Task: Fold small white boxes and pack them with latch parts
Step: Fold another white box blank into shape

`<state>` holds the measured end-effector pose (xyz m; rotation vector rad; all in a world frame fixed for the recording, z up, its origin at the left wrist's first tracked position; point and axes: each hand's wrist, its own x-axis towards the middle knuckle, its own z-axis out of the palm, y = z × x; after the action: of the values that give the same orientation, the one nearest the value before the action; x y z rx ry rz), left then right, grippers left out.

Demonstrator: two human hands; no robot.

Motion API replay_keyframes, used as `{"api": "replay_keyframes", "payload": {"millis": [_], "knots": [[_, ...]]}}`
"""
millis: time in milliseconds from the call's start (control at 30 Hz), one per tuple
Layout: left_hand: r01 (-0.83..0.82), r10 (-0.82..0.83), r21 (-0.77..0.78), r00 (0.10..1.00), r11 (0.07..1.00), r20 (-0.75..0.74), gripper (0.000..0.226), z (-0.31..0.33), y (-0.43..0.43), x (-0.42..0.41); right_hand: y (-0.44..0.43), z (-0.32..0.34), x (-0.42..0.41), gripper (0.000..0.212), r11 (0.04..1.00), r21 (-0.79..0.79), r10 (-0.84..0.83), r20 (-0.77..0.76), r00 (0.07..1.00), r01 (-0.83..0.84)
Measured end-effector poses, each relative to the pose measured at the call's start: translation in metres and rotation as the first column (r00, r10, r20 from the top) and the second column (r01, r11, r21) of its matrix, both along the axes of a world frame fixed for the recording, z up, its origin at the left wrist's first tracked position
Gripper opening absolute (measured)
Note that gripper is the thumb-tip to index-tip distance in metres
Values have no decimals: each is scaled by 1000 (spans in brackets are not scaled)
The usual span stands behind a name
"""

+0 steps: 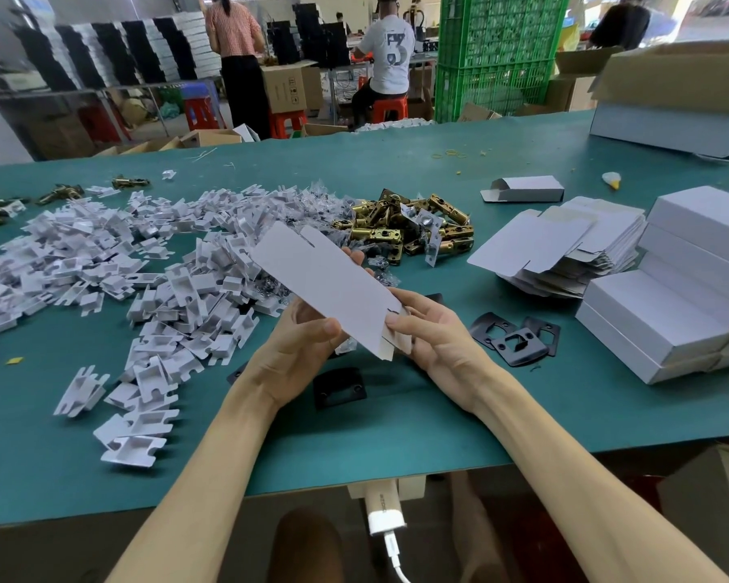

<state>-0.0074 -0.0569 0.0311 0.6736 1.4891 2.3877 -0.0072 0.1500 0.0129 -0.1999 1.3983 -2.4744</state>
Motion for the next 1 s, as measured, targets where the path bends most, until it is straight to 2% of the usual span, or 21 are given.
{"api": "replay_keyframes", "payload": {"millis": [200, 300, 400, 600, 667, 767, 867, 1000], "knots": [[-2, 1, 28, 1000, 1000, 19, 84, -2, -2, -2, -2, 0, 1, 49, 1000, -22, -15, -7, 1000, 15], [11, -11, -2, 1000, 1000, -9, 92, -4, 0, -3, -2, 0, 2, 52, 999, -42, -15, -27, 1000, 13], [-4, 4, -21, 1000, 1000, -15, 88, -5, 2, -4, -3, -1, 1, 49, 998, -49, -32, -40, 999, 30], [-230, 234, -49, 962, 972, 140, 89, -6, 4, -7, -6, -2, 2, 52, 998, 32, -45, -59, 997, 47], [-285, 283, -22, 937, 958, 206, 82, -7, 4, -7, -5, -2, 3, 50, 996, 78, -25, -97, 995, 33], [-337, 330, -21, 904, 941, 271, 58, -7, 1, -9, -5, 0, 5, 56, 985, 168, -14, -143, 990, 38], [-355, 364, -80, 900, 931, 242, 43, -9, 5, -10, -7, 1, 5, 60, 981, 182, -36, -139, 990, 61], [-352, 388, -191, 898, 916, 206, 26, -14, 10, -10, -9, -3, 4, 46, 966, 251, -36, -108, 994, 62]]}}
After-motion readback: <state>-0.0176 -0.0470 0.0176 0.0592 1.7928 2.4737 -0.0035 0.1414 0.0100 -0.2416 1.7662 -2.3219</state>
